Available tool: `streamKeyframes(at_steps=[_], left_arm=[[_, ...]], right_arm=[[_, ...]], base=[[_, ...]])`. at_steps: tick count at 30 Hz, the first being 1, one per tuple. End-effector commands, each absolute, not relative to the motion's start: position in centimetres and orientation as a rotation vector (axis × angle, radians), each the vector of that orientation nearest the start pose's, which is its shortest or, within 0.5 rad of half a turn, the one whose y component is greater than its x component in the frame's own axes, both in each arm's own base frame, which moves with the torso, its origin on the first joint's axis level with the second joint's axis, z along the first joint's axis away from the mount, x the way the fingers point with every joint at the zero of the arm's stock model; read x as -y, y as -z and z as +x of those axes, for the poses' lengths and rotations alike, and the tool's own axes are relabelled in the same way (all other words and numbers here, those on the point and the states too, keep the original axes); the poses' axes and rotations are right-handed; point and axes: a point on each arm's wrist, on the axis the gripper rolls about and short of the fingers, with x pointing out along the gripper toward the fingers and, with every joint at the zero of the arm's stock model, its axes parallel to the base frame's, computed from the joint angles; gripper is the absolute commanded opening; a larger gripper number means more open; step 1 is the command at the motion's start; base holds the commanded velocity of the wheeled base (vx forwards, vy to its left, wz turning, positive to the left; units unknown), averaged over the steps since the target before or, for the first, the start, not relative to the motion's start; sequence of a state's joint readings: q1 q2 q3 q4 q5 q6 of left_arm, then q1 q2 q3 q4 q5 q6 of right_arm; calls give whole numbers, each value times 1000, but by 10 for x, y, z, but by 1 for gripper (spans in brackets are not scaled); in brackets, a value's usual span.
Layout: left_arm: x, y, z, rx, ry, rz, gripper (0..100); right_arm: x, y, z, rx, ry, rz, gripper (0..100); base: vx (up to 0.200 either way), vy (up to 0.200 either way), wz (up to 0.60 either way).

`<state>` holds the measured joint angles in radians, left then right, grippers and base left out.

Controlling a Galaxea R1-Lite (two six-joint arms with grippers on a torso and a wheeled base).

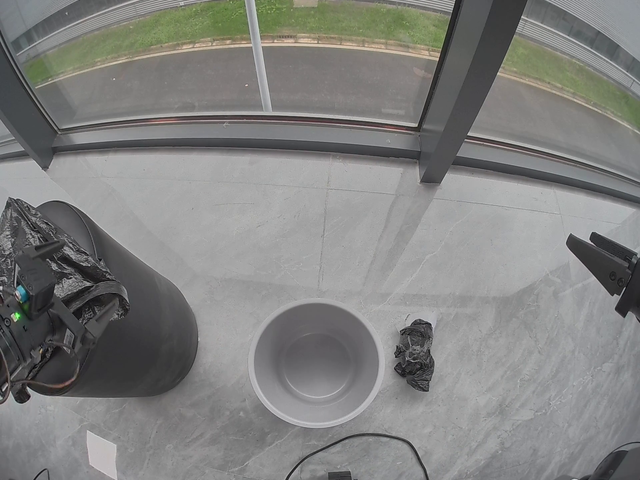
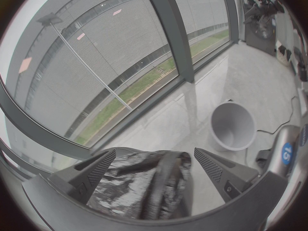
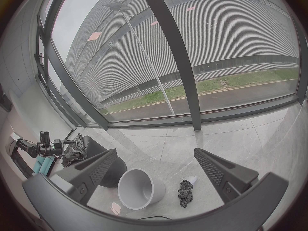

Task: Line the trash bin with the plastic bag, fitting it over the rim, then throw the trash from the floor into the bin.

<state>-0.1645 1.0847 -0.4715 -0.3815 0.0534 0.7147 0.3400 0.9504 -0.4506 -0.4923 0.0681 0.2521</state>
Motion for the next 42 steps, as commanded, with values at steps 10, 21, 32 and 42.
streamKeyframes(at_steps=[10,21,32,42], left_arm=[[12,-202,153,-176,114,873,100],[12,-196,149,-194,124,872,100],[12,-196,141,-171,124,892,100],[11,-178,147,-255,154,939,100]], right_arm=[[-40,-223,109,-64,-406,249,100],[-41,-222,110,-74,-404,251,100],[-40,-222,110,-73,-405,251,100],[-40,-222,109,-70,-405,252,100]], base=[[0,0,0],[0,0,0],[0,0,0],[0,0,0]])
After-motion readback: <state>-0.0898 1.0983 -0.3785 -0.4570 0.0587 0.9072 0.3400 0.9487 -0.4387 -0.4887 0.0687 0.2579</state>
